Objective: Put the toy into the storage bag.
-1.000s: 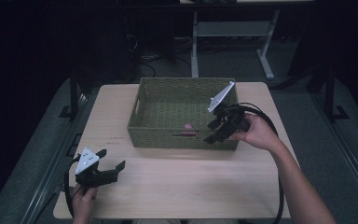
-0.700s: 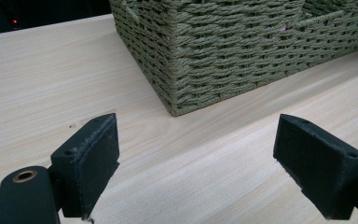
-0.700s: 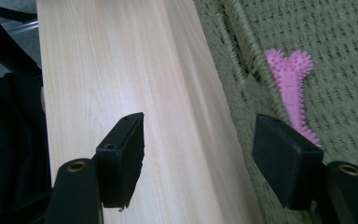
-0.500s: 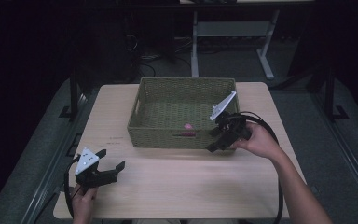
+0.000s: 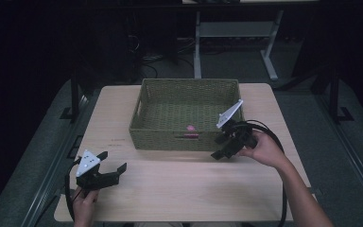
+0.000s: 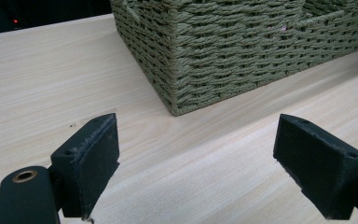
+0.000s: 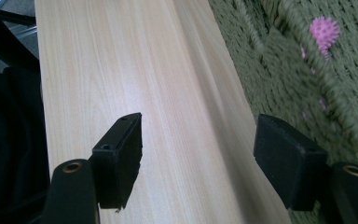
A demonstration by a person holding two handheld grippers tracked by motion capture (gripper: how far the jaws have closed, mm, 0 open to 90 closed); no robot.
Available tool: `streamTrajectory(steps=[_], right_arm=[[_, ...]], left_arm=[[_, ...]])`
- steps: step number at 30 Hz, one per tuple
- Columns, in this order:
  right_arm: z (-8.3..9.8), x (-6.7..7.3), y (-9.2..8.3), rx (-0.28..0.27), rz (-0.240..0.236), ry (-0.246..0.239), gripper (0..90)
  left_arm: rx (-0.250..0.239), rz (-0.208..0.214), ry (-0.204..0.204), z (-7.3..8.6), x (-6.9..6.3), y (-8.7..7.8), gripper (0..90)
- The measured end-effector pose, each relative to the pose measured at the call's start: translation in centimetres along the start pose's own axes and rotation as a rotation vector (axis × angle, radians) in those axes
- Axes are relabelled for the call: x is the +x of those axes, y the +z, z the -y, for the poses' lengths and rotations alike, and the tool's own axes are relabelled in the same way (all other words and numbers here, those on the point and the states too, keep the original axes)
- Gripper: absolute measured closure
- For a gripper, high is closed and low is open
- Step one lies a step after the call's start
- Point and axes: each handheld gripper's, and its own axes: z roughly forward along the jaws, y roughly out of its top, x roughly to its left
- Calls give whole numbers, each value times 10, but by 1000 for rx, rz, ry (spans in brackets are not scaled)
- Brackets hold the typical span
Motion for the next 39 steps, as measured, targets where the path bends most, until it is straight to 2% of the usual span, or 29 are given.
streamTrajectory(steps=[25,39], right_arm=[[36,1,10,-22,12,50,284],[59,1,9,-33,30,84,281]], left_arm=[[3,-1,-4,0,0,0,139],[7,-1,-3,0,-1,0,139]])
